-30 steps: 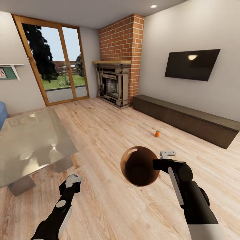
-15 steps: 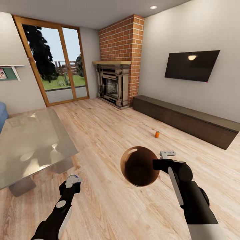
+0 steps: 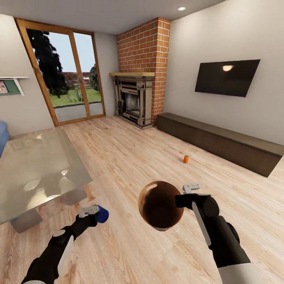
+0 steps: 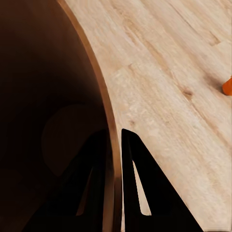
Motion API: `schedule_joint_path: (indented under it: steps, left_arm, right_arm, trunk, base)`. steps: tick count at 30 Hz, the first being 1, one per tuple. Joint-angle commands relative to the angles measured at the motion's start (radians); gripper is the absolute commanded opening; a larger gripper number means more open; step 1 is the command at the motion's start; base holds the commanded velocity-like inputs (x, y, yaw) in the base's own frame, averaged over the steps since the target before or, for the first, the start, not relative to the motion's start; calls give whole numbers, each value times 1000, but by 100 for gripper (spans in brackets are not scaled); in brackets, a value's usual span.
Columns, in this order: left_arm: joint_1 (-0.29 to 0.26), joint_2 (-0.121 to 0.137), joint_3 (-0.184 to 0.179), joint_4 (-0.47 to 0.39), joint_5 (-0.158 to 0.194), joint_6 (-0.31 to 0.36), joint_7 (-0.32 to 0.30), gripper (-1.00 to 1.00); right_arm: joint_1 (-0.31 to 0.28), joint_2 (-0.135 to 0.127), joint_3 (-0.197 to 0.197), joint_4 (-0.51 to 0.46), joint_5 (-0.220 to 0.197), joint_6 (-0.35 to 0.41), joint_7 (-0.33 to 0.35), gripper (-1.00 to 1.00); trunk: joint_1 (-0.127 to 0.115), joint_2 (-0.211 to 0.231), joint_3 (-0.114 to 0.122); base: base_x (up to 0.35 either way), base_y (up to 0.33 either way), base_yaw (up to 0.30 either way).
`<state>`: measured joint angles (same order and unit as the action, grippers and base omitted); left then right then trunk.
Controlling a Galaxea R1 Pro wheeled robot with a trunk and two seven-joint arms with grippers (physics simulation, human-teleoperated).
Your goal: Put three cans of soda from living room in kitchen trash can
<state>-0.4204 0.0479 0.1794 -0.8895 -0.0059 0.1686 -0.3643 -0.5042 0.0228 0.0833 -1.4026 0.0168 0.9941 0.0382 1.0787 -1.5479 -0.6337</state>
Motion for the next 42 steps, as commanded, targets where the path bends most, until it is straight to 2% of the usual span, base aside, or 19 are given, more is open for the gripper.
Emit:
schedule_joint_path:
  steps: [1,4,5,7,10,12,17,20,32,37,42]
  left_arm:
    - [0,1,10,-10,2,18,-23,-100]
    - [0,4,40,-51,10,90,-104,-100]
    - [0,6,50,-68,13,120,-168,-100]
    - [0,7,55,-74,14,153,-216,-100]
    - [0,7,73,-92,14,211,-293,-100]
    - [0,7,104,-150,14,285,-383,-100]
    - [0,7,114,-205,15,369,-449,-100]
    - [0,7,116,-225,15,409,-534,-100]
    - [0,17,117,-311,16,589,-752,-100]
    - [0,18,117,-322,16,627,-827,-100]
    - [0,18,117,-325,17,637,-896,-100]
  right_arm:
    - [-1,0,7,-1,-5,-1,3,-100]
    - [-1,0,24,14,-5,-3,2,-100]
    - [-1,1,30,37,-5,-5,2,-100]
    - [-1,1,32,61,-5,-13,2,-100]
    - [-1,2,34,93,-5,-54,2,-100]
    - [-1,2,35,142,-5,-91,2,-100]
    - [-2,3,35,185,-5,-103,2,-100]
    - [-2,4,35,223,-5,-138,2,-100]
    - [-2,5,35,260,-5,-165,2,-100]
    - [-2,5,35,261,-5,-166,2,-100]
    - [-2,5,35,261,-5,-166,2,-100]
  trunk:
    - [0,0,0]
    - [0,0,0]
    - [0,0,0]
    - [0,0,0]
    - [0,0,0]
    - [0,0,0]
    - [0,0,0]
    - [0,0,0]
    - [0,0,0]
    - [0,0,0]
    - [0,0,0]
  base:
    - [0,0,0]
    - [0,0,0]
    - [0,0,0]
    - [0,0,0]
    - [0,0,0]
    - [0,0,0]
    - [0,0,0]
    - [0,0,0]
    - [0,0,0]
    - [0,0,0]
    - [0,0,0]
